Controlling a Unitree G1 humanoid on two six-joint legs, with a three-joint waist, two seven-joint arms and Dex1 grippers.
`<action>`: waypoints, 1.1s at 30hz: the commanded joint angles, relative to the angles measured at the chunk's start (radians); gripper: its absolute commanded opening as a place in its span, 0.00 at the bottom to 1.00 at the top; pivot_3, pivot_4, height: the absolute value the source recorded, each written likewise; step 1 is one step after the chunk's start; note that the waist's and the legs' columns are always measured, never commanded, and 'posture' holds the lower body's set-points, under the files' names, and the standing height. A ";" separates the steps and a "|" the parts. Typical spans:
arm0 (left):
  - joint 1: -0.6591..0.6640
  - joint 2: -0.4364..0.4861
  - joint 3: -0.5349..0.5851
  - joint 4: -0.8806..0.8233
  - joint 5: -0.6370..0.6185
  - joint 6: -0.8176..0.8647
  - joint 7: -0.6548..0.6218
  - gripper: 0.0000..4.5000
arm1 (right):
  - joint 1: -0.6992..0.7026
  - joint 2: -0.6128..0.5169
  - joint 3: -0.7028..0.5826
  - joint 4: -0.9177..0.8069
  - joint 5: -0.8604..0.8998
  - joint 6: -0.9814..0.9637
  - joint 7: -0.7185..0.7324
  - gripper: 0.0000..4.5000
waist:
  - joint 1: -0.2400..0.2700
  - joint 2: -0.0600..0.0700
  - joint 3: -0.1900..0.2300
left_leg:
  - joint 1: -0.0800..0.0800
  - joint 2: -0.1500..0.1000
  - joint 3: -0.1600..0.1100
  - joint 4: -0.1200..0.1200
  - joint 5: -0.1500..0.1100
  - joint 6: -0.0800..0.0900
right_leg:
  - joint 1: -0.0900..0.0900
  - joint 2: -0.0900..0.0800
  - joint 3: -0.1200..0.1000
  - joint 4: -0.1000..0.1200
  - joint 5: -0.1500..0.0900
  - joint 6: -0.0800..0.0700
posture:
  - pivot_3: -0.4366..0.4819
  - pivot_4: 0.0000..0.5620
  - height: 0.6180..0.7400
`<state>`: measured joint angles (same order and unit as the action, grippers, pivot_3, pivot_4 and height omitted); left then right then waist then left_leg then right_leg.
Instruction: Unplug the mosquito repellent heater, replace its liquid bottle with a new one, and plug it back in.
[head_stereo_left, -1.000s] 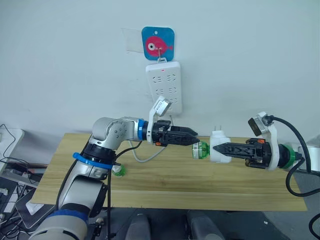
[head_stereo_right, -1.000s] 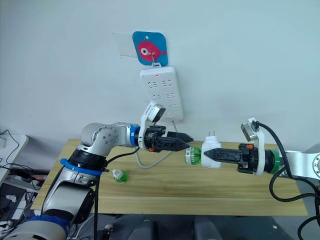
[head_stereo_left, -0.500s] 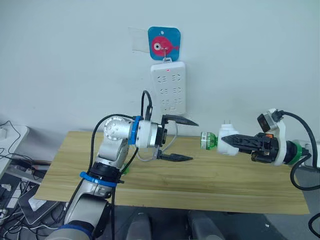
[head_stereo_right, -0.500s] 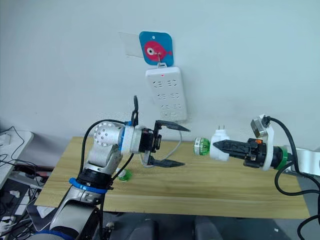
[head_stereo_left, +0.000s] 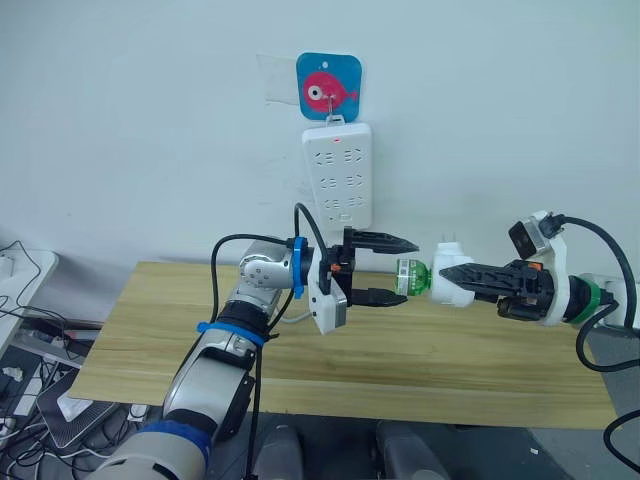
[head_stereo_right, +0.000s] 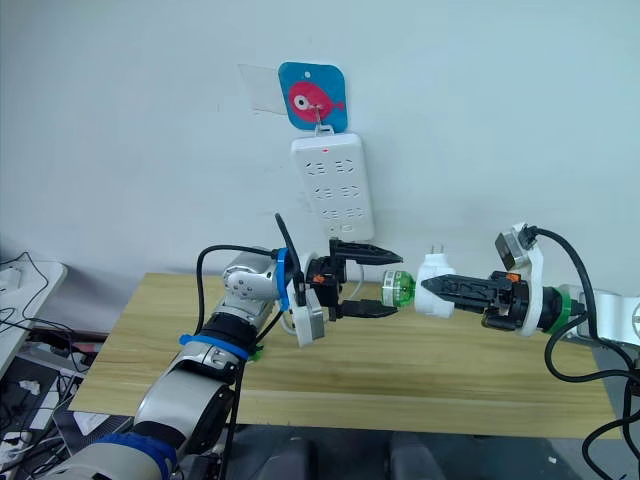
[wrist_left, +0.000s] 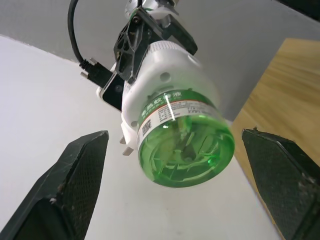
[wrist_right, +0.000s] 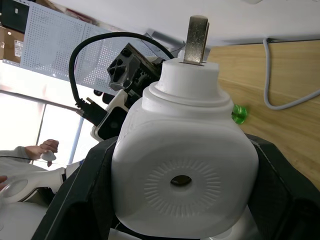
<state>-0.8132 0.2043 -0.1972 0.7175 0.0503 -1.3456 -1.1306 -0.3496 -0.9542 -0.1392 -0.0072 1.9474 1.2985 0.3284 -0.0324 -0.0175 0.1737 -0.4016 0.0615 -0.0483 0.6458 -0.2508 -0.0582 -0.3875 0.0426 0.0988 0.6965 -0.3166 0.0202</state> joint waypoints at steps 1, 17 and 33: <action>-0.025 0.016 -0.025 0.005 0.044 -0.037 0.105 0.95 | -0.014 0.002 -0.035 -0.034 0.025 -0.001 0.013 0.67 | 0.000 0.000 0.000 | 0.000 0.000 0.000 0.000 0.000 0.000 | 0.000 0.000 0.000 0.000 0.000 0.000 | 0.43 0.28 1.00; 0.070 0.118 -0.277 -0.293 -0.481 0.640 -0.080 0.50 | -0.007 -0.011 -0.030 -0.054 0.025 -0.004 0.000 0.67 | -0.004 0.001 0.000 | 0.000 0.000 0.000 0.000 0.000 0.000 | 0.000 0.000 0.000 0.001 0.000 0.000 | 0.42 0.29 1.00; -0.080 0.229 -0.026 -0.328 -1.313 2.818 0.031 0.50 | -0.019 -0.056 0.034 -0.188 0.025 -0.054 -0.011 0.67 | -0.049 0.002 0.007 | 0.000 0.001 -0.006 0.000 0.000 0.000 | -0.001 0.002 -0.004 0.001 -0.003 0.005 | 0.42 0.29 1.00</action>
<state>-0.8772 0.4284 -0.2912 0.4003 -1.2326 1.4148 -1.0950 -0.3673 -0.9973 -0.0956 -0.1739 1.9563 1.2492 0.3198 -0.0811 -0.0158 0.1808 -0.4020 0.0628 -0.0537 0.6453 -0.2505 -0.0579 -0.3884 0.0448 0.0947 0.6974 -0.3201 0.0253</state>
